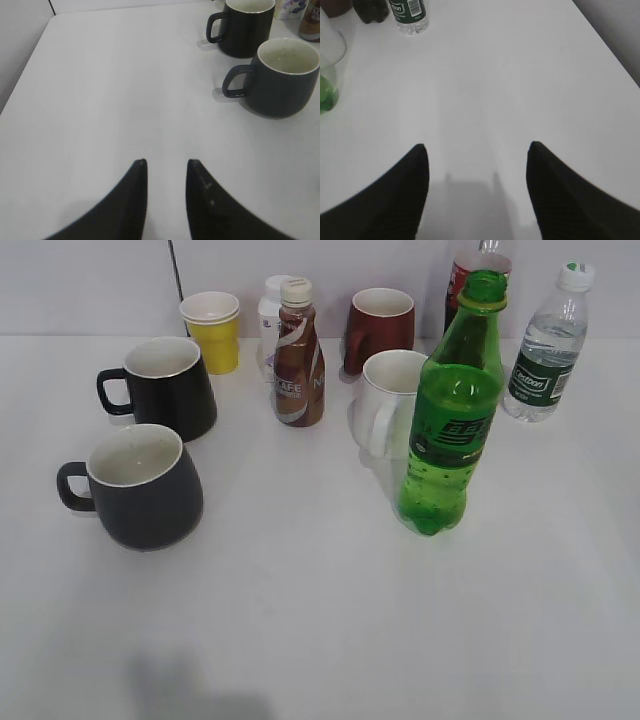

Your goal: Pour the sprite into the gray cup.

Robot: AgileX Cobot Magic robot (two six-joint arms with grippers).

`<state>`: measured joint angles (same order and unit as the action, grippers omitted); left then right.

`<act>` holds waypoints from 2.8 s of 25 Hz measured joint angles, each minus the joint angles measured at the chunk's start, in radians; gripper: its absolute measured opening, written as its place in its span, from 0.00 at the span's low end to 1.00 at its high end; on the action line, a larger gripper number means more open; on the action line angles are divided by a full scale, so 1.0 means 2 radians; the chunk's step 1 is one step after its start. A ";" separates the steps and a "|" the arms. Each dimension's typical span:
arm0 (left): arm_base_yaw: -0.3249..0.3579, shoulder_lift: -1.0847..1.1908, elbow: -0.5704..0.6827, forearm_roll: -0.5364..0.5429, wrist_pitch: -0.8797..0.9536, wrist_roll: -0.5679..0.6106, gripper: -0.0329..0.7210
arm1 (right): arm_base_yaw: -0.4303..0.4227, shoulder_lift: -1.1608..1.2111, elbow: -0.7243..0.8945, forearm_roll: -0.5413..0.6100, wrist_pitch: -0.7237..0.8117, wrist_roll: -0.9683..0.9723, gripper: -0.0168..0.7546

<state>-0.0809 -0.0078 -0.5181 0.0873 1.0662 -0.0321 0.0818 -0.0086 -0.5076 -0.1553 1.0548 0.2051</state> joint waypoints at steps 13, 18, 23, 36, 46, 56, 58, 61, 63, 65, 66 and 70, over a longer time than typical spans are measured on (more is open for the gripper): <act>0.000 0.000 0.000 0.000 0.000 0.000 0.33 | 0.000 0.000 0.000 0.000 0.000 0.000 0.62; 0.000 0.000 0.000 0.000 0.000 0.000 0.33 | 0.000 0.000 0.000 0.000 0.000 0.000 0.62; 0.000 0.000 0.000 0.000 0.000 0.000 0.33 | 0.000 0.000 0.000 0.000 0.000 0.000 0.62; 0.000 0.000 0.000 0.000 0.000 0.000 0.33 | 0.000 0.000 0.000 0.000 0.000 0.000 0.62; 0.000 0.017 -0.006 -0.011 -0.219 0.000 0.33 | 0.000 0.000 0.000 0.000 0.000 0.000 0.62; 0.000 0.187 0.109 -0.010 -0.596 0.000 0.36 | 0.000 0.000 0.000 0.000 0.000 0.000 0.62; 0.000 0.241 0.123 -0.009 -0.649 0.000 0.37 | 0.000 0.000 0.000 0.000 0.000 0.000 0.62; 0.000 0.332 0.132 0.004 -0.708 0.000 0.37 | 0.000 0.000 0.000 0.000 0.000 0.000 0.62; 0.000 0.398 0.132 0.006 -0.751 0.000 0.37 | 0.000 0.000 0.000 0.000 0.000 0.000 0.62; 0.000 0.468 0.133 0.008 -0.807 0.000 0.37 | 0.000 0.000 0.000 0.000 0.000 0.000 0.62; 0.000 0.493 0.133 0.008 -0.826 0.000 0.37 | 0.000 0.000 0.000 0.000 0.000 0.000 0.62; 0.000 0.560 0.136 0.011 -0.864 0.000 0.37 | 0.000 0.000 0.000 0.000 0.000 0.000 0.62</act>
<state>-0.0809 1.1113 -0.2455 0.1097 -0.6613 -0.0321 0.0818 -0.0086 -0.5076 -0.1553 1.0548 0.2051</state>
